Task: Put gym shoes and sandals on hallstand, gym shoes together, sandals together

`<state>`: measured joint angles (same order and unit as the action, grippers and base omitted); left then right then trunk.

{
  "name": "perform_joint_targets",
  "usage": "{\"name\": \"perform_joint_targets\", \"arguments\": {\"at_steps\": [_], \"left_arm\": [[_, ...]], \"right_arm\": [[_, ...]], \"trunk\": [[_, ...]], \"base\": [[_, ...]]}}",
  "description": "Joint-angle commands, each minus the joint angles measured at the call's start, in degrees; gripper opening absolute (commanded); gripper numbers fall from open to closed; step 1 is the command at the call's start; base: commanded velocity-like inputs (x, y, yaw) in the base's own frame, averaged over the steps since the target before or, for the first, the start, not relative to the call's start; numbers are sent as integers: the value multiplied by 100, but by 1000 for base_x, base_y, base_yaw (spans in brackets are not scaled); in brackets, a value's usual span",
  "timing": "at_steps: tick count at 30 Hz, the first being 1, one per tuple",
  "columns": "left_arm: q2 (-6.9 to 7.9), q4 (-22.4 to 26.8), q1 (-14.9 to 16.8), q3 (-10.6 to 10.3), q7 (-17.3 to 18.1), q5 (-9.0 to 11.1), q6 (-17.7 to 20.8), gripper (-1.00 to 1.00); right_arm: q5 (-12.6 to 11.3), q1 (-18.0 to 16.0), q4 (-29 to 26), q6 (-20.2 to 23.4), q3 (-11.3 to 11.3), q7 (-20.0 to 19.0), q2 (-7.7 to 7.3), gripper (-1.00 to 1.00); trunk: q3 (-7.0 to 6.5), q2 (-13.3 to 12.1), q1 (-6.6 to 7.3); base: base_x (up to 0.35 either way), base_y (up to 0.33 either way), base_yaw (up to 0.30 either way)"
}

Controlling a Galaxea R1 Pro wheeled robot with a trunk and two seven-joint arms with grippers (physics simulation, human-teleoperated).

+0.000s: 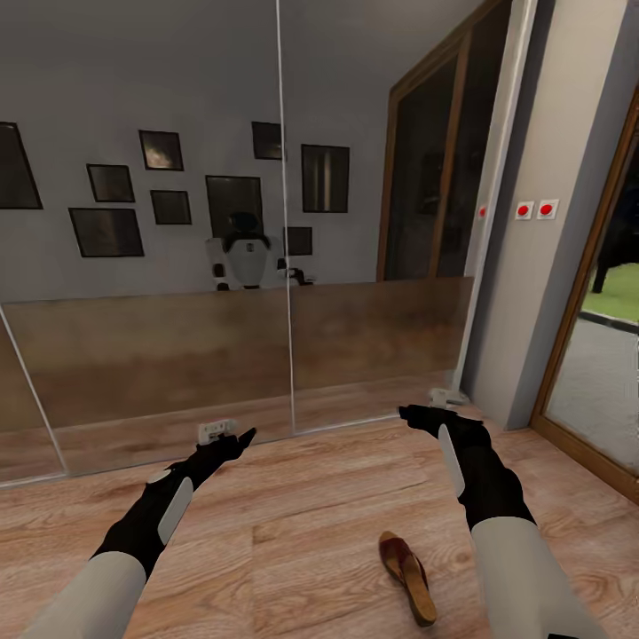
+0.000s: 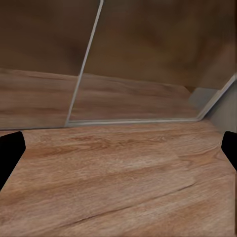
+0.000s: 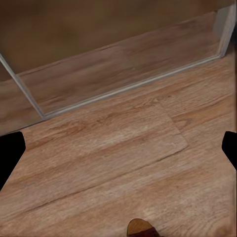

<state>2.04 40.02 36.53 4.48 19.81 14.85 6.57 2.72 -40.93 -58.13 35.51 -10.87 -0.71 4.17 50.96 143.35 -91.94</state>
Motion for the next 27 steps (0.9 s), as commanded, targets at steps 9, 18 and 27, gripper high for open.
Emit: {"name": "perform_joint_targets", "arguments": {"at_steps": [9,18,27], "left_arm": [[-2,6,3,18,32,61,61,100],[-2,6,3,18,32,61,60,100],[-2,6,3,18,32,61,61,100]], "right_arm": [[27,-3,-8,26,-11,-8,5,100],[27,-3,-5,26,-11,-6,5,100],[27,0,-5,26,-11,-6,5,100]], "trunk": [[6,3,1],[18,3,1],[62,3,1]], "base": [[102,-318,0],[118,-219,62],[9,-19,211]]}}
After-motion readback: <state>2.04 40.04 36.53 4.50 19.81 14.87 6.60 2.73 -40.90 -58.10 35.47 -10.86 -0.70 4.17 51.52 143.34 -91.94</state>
